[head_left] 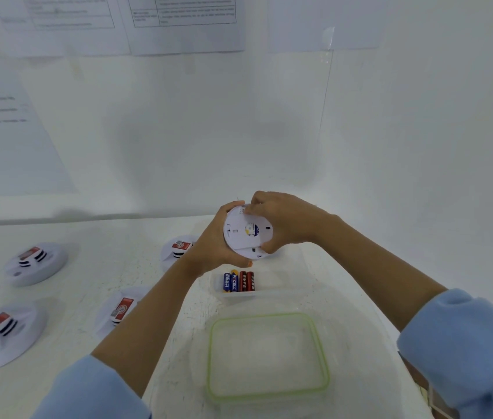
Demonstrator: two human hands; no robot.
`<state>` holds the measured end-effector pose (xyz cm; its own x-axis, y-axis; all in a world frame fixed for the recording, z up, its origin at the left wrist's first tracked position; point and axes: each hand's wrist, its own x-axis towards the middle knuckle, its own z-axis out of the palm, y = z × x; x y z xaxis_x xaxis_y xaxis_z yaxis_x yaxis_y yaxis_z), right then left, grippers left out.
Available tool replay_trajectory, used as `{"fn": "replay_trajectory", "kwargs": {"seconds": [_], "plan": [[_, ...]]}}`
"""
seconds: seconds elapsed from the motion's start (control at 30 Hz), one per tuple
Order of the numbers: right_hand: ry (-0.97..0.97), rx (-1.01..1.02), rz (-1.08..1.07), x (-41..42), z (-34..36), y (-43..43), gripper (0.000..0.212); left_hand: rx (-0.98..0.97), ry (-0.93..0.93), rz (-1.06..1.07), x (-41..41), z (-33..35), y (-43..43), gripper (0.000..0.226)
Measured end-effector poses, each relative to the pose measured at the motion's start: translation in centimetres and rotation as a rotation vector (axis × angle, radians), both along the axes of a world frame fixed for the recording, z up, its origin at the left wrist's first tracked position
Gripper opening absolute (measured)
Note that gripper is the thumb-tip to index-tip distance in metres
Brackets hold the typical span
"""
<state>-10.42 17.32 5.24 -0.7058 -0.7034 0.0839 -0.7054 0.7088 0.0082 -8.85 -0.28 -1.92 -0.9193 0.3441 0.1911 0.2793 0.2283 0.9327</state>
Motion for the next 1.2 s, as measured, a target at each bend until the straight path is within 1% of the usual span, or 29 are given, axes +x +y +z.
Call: {"fn": "replay_trajectory", "kwargs": {"seconds": [0.1,0.33,0.47,0.6,0.73,1.03,1.2], "plan": [[0.050,0.034,0.004,0.0,0.1,-0.2,0.069,0.000,-0.003,0.003,-0.1,-0.1,0.1,0.103],[0.054,0.028,0.022,-0.1,-0.1,-0.2,0.068,-0.008,0.012,-0.009,-0.6,-0.6,0.0,0.101],[0.011,-0.031,0.021,-0.1,-0.2,0.2,0.070,0.004,0.026,-0.013,-0.7,-0.6,0.0,0.101],[-0.025,-0.136,0.024,0.0,-0.2,0.5,0.071,0.025,0.050,-0.001,-0.7,-0.4,-0.1,0.104],[-0.007,-0.192,0.025,0.2,-0.2,0.8,0.072,0.037,0.069,0.011,-0.6,-0.1,0.0,0.102],[0.023,-0.140,0.061,1.3,-0.1,1.0,0.076,0.049,0.093,-0.011,0.6,0.1,0.5,0.102],[0.009,-0.136,0.075,2.1,-0.1,1.5,0.074,0.082,0.080,-0.019,1.5,-0.1,1.1,0.101]]}}
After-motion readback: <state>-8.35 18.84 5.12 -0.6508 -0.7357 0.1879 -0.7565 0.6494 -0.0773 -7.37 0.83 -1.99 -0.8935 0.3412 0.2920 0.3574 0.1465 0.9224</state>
